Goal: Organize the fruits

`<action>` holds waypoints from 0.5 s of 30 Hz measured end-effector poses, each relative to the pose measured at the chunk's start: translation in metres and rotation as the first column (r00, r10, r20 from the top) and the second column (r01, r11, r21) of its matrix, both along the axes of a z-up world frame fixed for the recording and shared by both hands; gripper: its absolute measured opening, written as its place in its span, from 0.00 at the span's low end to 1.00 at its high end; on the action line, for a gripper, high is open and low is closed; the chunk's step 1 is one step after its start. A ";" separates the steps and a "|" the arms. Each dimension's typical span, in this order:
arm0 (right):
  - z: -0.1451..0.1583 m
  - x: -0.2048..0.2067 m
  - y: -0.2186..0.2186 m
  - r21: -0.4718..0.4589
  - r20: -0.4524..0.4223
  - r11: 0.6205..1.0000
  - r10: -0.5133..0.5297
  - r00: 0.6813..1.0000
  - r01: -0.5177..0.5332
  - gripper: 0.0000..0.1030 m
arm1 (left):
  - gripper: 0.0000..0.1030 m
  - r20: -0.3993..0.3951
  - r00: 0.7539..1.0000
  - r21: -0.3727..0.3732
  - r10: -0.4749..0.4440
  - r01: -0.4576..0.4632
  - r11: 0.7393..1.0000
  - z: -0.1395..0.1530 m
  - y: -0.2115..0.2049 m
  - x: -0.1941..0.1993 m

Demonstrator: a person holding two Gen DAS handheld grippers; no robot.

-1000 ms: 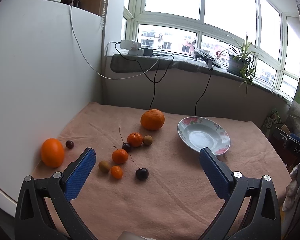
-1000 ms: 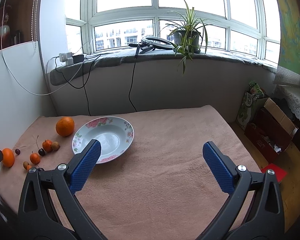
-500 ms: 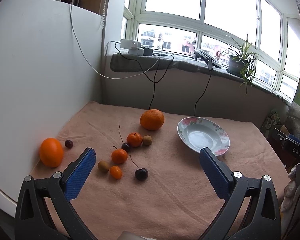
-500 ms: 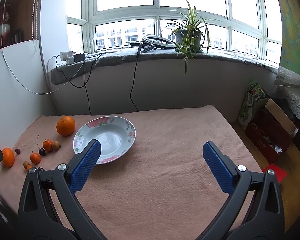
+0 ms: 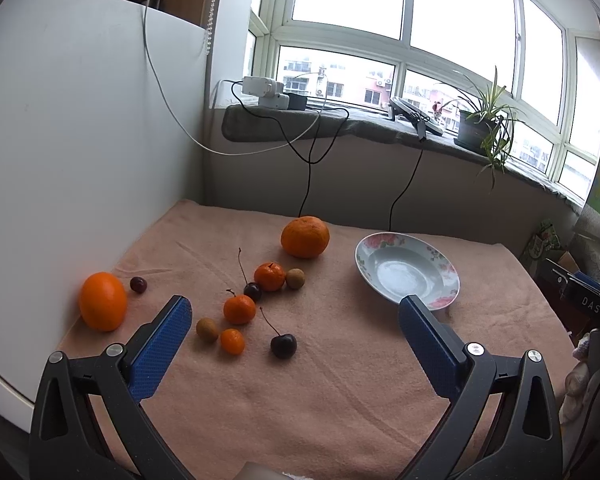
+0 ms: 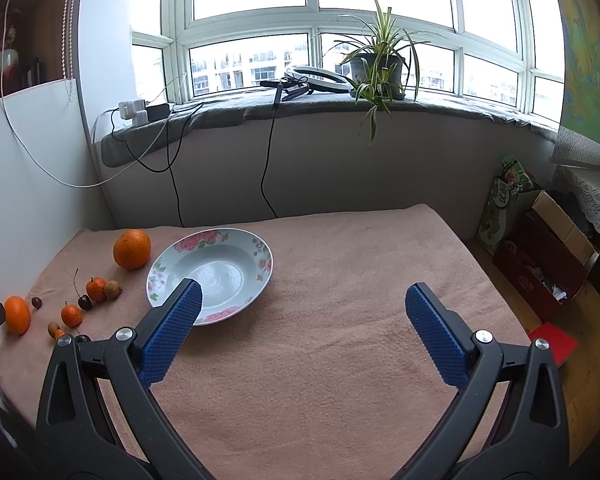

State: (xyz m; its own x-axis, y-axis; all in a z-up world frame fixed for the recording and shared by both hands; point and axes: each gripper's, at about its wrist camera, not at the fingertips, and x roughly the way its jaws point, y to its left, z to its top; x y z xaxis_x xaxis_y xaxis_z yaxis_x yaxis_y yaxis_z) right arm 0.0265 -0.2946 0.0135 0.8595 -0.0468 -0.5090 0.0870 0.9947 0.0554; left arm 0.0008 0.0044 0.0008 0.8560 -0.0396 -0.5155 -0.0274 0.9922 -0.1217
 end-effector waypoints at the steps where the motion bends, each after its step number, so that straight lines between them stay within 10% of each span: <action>1: 0.000 0.000 0.000 0.000 0.001 1.000 0.000 1.000 0.000 1.00 | 1.00 -0.001 1.000 0.000 0.001 -0.001 1.000 0.000 0.000 0.000; 15: -0.004 0.002 0.000 0.003 -0.011 1.000 -0.001 1.000 0.001 1.00 | 0.99 -0.006 1.000 0.000 0.000 0.000 1.000 -0.001 0.000 0.000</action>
